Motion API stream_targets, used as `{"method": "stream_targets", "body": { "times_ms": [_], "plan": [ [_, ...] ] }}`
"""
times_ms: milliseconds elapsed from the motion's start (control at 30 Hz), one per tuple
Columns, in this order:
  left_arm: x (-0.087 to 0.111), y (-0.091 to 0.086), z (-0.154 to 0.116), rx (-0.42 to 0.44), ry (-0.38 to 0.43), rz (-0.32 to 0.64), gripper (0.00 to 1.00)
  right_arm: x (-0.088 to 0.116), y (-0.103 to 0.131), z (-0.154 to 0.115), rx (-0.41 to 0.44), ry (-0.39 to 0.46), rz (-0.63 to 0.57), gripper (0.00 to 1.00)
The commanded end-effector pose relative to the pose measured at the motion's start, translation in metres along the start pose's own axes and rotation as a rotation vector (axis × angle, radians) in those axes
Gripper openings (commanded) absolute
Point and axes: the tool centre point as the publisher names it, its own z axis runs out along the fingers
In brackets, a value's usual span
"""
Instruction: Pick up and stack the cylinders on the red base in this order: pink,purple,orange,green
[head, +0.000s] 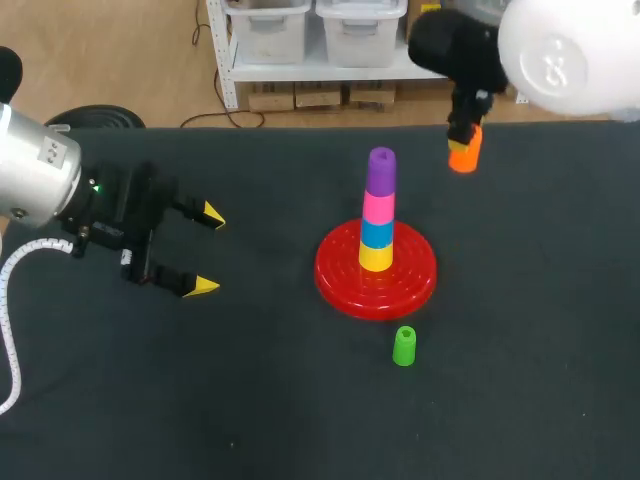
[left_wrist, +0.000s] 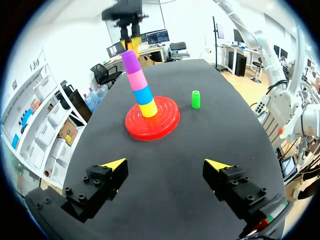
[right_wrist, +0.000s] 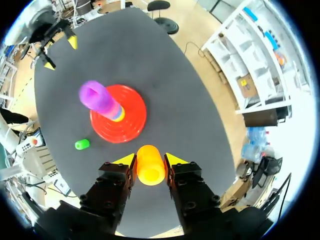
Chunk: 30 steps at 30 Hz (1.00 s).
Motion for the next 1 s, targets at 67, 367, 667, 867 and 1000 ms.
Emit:
{"method": "stream_targets", "body": {
  "times_ms": [67, 367, 667, 867, 1000],
  "plan": [
    [0.001, 0.001, 0.000, 0.001, -0.002, 0.002, 1.00, -0.016, 0.015, -0.036, 0.027, -0.010, -0.039, 0.00],
    [0.001, 0.001, 0.000, 0.001, -0.002, 0.002, 1.00, -0.047, 0.033, -0.049, 0.047, -0.033, -0.115, 0.00],
    [0.001, 0.001, 0.000, 0.001, -0.002, 0.002, 1.00, -0.063, 0.039, -0.039, 0.012, -0.045, -0.158, 0.00],
    [0.001, 0.001, 0.000, 0.001, -0.002, 0.002, 1.00, -0.068, 0.038, -0.032, 0.000, -0.046, -0.166, 0.00],
    [0.001, 0.001, 0.000, 0.001, -0.002, 0.002, 1.00, -0.072, 0.037, -0.029, -0.010, -0.045, -0.176, 0.00]
  ]
}}
